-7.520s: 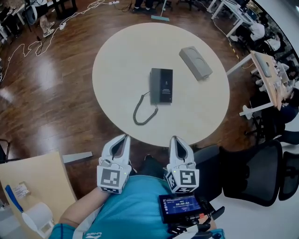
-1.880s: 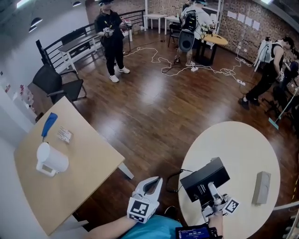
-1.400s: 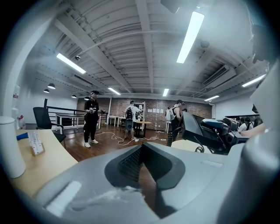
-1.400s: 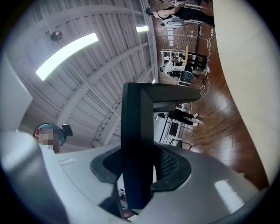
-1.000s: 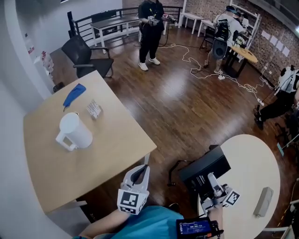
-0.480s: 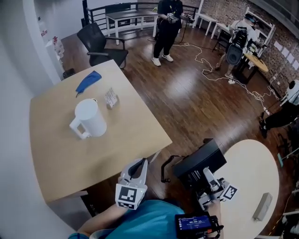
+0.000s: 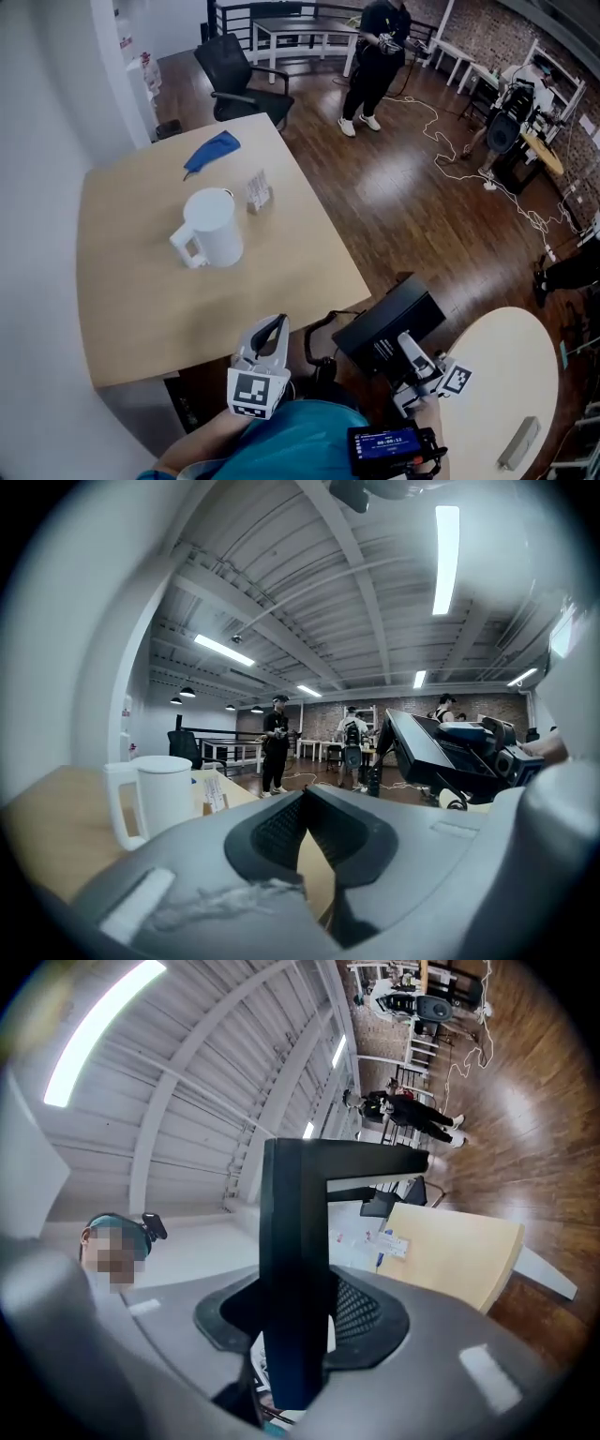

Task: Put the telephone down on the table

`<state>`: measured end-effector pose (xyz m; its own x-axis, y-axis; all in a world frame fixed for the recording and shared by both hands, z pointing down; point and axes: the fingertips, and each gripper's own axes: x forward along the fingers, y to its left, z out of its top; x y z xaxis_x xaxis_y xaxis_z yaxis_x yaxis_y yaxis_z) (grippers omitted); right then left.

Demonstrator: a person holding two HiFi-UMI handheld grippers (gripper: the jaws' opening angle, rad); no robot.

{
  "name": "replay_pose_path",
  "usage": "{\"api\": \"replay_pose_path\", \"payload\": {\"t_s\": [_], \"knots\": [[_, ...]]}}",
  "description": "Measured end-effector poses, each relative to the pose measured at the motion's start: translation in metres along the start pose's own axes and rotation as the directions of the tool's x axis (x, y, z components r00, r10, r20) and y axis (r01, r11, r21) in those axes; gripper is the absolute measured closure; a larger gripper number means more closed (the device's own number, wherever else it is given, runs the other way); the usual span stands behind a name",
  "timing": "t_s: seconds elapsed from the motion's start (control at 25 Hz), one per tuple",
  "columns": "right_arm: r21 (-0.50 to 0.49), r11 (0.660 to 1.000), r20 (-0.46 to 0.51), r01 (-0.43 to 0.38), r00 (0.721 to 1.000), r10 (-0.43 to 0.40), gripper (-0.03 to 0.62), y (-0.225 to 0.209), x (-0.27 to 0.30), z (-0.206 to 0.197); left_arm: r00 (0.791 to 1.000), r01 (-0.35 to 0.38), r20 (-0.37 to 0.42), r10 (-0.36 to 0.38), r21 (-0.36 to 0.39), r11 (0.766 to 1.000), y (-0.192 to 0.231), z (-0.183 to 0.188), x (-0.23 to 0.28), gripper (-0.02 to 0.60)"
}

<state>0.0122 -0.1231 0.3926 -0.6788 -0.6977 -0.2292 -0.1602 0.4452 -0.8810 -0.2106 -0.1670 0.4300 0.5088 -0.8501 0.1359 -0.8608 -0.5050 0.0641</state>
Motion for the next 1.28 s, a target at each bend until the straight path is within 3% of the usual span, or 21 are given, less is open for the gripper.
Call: {"api": "replay_pose_path", "payload": {"t_s": [0.36, 0.6, 0.96, 1.28], "knots": [[0.053, 0.997, -0.185, -0.052, 0.981, 0.061, 0.443, -0.033, 0.068, -0.006, 0.983, -0.180, -0.022, 0.180, 0.010, 0.984, 0.058, -0.004, -0.002, 0.566], [0.104, 0.992, -0.325, -0.076, 0.940, 0.107, 0.443, -0.070, 0.116, -0.007, 0.970, -0.241, -0.014, 0.242, 0.065, 0.968, 0.081, 0.018, 0.025, 0.566], [0.161, 0.981, -0.521, -0.105, 0.836, 0.175, 0.442, -0.110, 0.175, -0.004, 0.955, -0.295, 0.004, 0.298, 0.157, 0.943, 0.102, 0.044, 0.085, 0.565], [0.200, 0.971, -0.671, -0.132, 0.704, 0.234, 0.442, -0.136, 0.209, -0.003, 0.916, -0.392, -0.031, 0.400, 0.139, 0.909, 0.121, 0.032, 0.110, 0.565]]}}
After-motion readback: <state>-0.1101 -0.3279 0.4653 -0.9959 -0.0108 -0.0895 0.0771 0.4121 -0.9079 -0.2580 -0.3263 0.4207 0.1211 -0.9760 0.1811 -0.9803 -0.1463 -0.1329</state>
